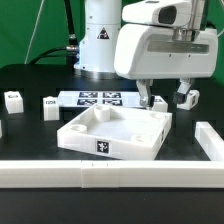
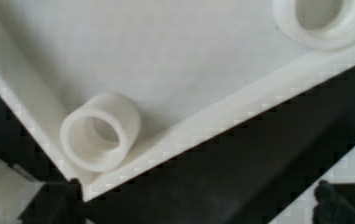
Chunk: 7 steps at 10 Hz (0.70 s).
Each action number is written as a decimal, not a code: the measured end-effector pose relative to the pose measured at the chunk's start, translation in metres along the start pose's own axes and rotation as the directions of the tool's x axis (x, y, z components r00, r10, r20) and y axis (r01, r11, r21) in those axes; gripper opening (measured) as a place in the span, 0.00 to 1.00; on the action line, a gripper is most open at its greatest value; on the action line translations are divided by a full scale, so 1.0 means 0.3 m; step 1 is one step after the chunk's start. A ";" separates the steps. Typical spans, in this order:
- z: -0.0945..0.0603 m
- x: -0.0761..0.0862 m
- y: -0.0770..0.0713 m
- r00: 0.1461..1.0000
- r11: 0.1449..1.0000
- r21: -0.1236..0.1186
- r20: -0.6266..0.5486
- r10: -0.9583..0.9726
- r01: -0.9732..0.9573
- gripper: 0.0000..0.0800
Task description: Assemble one leg
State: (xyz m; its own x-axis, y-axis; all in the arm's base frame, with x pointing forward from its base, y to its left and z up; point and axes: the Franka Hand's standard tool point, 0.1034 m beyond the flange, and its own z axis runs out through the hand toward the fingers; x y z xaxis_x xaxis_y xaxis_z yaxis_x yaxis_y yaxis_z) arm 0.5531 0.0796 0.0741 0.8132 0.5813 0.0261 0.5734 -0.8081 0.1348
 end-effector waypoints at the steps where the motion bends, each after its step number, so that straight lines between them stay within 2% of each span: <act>1: 0.000 0.000 0.000 1.000 1.000 0.000 0.000 0.001 -0.001 0.81; 7: 0.000 0.000 0.000 1.000 1.000 0.001 0.000 0.001 -0.001 0.81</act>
Offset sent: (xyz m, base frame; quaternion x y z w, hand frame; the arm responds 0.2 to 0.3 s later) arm 0.0000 0.0000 0.0000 0.0000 0.0000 0.0000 1.0000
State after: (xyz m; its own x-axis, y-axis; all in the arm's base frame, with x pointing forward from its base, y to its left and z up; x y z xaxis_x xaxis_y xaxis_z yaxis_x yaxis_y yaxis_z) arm 0.5531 0.0797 0.0741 0.8140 0.5803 0.0265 0.5723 -0.8090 0.1341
